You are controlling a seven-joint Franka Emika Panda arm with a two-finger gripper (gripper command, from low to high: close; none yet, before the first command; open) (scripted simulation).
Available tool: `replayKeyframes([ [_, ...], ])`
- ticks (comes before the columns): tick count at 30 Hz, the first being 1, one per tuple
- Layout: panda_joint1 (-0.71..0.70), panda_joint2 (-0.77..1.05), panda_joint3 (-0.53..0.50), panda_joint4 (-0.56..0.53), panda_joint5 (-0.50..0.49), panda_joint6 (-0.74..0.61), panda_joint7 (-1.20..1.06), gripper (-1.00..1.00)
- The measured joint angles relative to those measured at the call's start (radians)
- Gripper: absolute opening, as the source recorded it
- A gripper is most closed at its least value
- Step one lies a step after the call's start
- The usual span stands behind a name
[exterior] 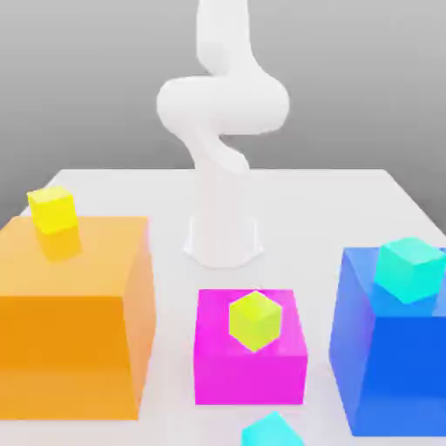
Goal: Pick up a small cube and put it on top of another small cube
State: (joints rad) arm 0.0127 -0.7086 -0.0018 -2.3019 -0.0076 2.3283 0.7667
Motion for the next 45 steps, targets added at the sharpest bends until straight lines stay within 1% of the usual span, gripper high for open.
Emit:
replayKeyframes([
  [15, 0.065, 0.550, -0.011, -0.012, -0.015, 0.170, -0.223, 0.00],
  [27, 0.077, 0.985, 0.021, -0.021, -0.008, 0.305, -0.413, 0.00],
  [32, 0.079, 1.166, 0.023, 0.004, -0.017, 0.428, -0.427, 0.00],
  [33, 0.080, 1.190, 0.022, 0.009, -0.018, 0.447, -0.426, -1.00],
  [40, 0.079, 1.190, 0.023, 0.008, -0.019, 0.445, -0.426, -1.00],
  [44, 0.073, 1.068, 0.030, -0.015, -0.014, 0.348, -0.430, -1.00],
  [45, 0.061, 1.037, 0.014, -0.020, -0.020, 0.332, -0.429, -1.00],
])
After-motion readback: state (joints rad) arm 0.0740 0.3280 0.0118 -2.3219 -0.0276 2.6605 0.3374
